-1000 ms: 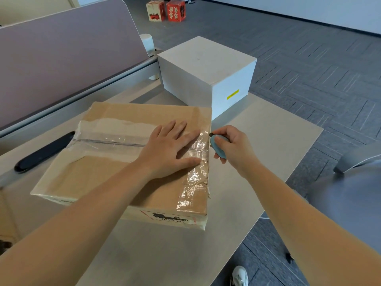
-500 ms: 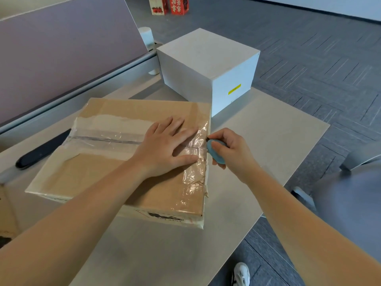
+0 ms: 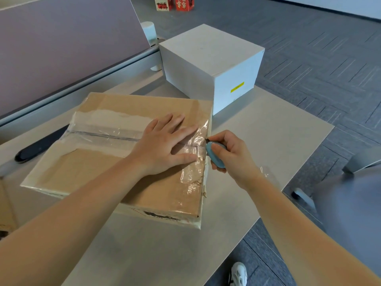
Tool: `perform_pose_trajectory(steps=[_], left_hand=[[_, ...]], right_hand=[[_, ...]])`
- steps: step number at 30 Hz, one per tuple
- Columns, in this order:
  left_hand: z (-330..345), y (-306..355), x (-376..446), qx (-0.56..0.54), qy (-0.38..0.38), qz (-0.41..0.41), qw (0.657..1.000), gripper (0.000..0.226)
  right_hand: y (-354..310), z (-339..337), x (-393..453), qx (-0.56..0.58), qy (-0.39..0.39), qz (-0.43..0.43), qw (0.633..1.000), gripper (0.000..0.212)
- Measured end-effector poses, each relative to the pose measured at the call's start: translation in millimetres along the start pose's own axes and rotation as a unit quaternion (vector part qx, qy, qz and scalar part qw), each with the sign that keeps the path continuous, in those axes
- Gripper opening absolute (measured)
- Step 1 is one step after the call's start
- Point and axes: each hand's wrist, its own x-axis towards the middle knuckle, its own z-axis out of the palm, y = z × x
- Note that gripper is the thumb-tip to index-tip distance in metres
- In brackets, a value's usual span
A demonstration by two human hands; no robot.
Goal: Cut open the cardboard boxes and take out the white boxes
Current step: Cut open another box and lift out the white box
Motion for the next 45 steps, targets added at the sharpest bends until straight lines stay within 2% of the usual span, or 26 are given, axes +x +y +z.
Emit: perform_pose_trajectory(steps=[2,6,11,17,23,25,29,33,36,41,45], left_hand=[[0,0,0,-0.003,0.003,0.004,1.0,0.103],[-2,2,0,-0.001,0.002,0.0,1.0,0.092],[-1,1,-1,-0.003,0.007,-0.002,1.0,0.09],[0,0,0,0.005,0.01,0.002,1.0,0.104],[-3,4,-1,0.007,-0.008,-0.011,1.0,0.092],[-4,5,-1,0.002,-0.013,-0.013,1.0,0.092],[-5,14,3,-0.011,-0.02,-0.044,0.999,0.095],[-1,42,20,-0.019,-0.008,-0.107,0.994,0.075],[3,63,37,-0.034,0.021,-0.154,0.987,0.072],[5,87,58,-0.07,0.041,-0.216,0.973,0.073],[-11,78,43,-0.178,0.117,-0.216,0.953,0.069]], right_hand=[[2,2,-6,-0.015,-0.007,0.0,1.0,0.027],[4,5,-13,-0.021,-0.002,0.003,1.0,0.027],[1,4,-17,0.031,-0.022,0.043,0.998,0.023],[-2,4,-24,0.025,-0.027,0.043,0.998,0.023],[-5,2,-30,0.013,-0.043,0.047,0.998,0.023],[-5,-3,-30,0.01,-0.02,0.051,0.998,0.024],[-6,-28,-23,0.038,0.089,0.06,0.994,0.023],[-22,-51,-8,0.02,0.124,0.052,0.991,0.02],[-32,-67,4,0.055,0.116,0.048,0.991,0.013],[-48,-86,17,0.079,0.065,0.028,0.994,0.017],[-59,-76,28,0.084,0.018,0.027,0.996,0.027]])
